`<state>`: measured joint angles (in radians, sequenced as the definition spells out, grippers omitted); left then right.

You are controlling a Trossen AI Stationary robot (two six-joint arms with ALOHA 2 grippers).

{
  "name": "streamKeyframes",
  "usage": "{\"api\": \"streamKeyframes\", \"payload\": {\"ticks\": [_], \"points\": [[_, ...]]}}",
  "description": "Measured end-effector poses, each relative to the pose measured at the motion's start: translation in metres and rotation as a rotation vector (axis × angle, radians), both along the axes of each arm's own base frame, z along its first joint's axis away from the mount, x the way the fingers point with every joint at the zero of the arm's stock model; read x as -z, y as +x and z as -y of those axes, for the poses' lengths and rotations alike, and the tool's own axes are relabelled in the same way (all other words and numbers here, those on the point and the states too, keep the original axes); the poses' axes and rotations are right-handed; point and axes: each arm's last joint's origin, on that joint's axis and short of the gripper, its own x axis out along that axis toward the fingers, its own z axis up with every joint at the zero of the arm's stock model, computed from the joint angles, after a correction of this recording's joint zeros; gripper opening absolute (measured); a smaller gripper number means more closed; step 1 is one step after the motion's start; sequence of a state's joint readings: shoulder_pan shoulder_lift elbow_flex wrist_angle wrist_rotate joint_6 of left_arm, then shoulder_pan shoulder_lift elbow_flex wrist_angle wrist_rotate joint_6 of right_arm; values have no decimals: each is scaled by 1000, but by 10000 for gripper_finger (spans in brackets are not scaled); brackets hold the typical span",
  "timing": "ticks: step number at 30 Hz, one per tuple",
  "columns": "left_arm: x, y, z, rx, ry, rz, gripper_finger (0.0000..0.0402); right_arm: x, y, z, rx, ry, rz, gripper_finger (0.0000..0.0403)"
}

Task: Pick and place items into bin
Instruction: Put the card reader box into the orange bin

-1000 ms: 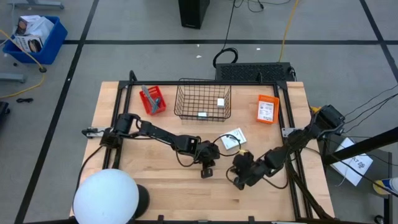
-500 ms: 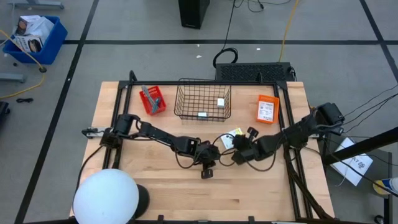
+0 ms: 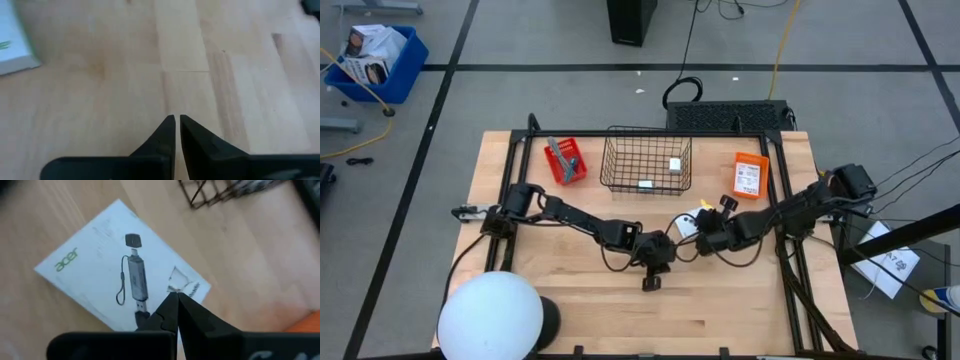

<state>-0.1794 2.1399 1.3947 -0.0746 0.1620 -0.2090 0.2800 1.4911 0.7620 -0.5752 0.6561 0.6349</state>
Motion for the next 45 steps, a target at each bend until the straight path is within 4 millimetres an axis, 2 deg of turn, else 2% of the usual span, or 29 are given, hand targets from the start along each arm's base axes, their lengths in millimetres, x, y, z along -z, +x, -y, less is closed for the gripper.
{"api": "streamKeyframes", "payload": {"ticks": [4,7,11,15,21,29,36,45], "points": [[3,-6,-16,-88,37,-12,31,-13,-4,-9,-45,-29,74,0],[-5,-16,-24,-99,25,99,30,-25,-11,-13,-67,-41,118,0],[-21,-48,-33,-94,-32,241,30,-38,-19,-12,-42,-19,167,0],[-40,-86,-45,-117,-31,384,30,-42,-23,-6,-59,-21,173,0],[-64,-141,-50,-154,14,535,30,-27,-21,13,-48,50,112,0],[-73,-188,-56,-188,40,652,30,1,-25,34,-73,224,112,0],[-71,-203,-59,-224,48,664,30,15,-33,38,-47,346,130,0],[-69,-203,-59,-236,47,657,31,14,-29,9,-43,549,234,0]]}}
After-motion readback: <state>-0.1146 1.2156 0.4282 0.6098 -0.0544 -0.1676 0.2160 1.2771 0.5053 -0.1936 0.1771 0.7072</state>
